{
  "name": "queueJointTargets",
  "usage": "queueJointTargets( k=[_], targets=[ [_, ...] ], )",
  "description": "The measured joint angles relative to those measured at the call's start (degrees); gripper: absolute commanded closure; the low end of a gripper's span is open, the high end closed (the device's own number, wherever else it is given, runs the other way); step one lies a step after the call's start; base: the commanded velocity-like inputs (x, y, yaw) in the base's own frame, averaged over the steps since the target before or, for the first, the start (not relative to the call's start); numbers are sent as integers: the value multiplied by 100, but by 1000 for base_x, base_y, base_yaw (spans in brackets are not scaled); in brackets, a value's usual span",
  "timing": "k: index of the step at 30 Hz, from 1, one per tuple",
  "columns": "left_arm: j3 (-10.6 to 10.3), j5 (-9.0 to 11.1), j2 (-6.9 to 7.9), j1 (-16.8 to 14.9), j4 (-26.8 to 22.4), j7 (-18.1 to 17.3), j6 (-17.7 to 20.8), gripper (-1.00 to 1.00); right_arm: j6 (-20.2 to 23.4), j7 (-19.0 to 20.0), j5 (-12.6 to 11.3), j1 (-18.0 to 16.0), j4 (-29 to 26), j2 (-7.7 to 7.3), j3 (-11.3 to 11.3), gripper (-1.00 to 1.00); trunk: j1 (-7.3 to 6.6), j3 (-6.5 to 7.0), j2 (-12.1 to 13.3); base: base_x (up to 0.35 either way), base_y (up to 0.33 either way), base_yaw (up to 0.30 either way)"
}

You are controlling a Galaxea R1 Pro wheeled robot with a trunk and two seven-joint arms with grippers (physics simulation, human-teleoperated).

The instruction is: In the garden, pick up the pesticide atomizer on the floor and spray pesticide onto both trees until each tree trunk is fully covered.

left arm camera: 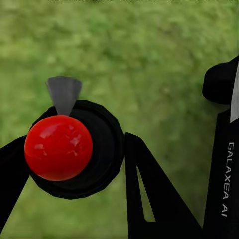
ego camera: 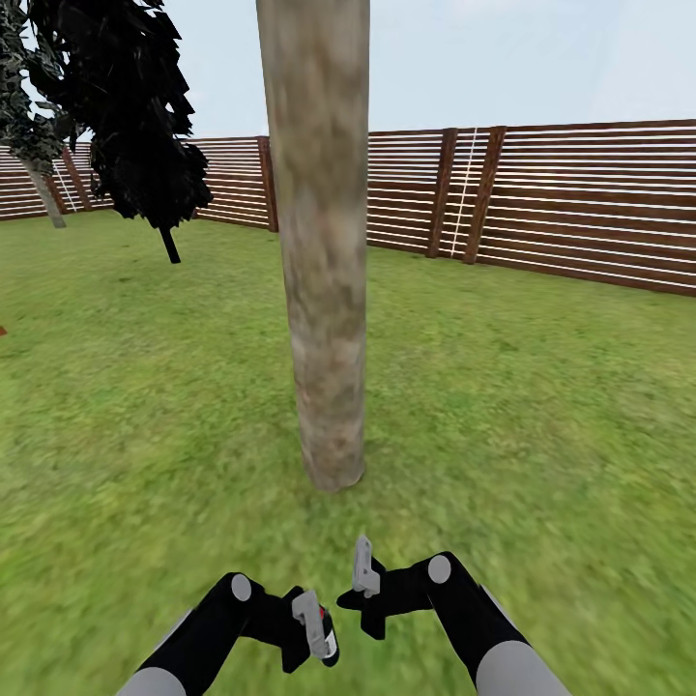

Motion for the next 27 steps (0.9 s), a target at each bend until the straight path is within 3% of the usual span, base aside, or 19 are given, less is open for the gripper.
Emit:
queueJointTargets(
  k=[11, 27],
  targets=[
    [5, 20, -148, -5, 0, 26, 6, 100, 0, -6, 5, 0, 0, -4, 0, 100, 0, 0, 0, 0, 0, 0],
    [6, 27, -155, -5, 0, 51, 1, 100, 0, -8, 4, 0, 0, -7, 0, 100, 0, 0, 0, 0, 0, 0]
  ],
)
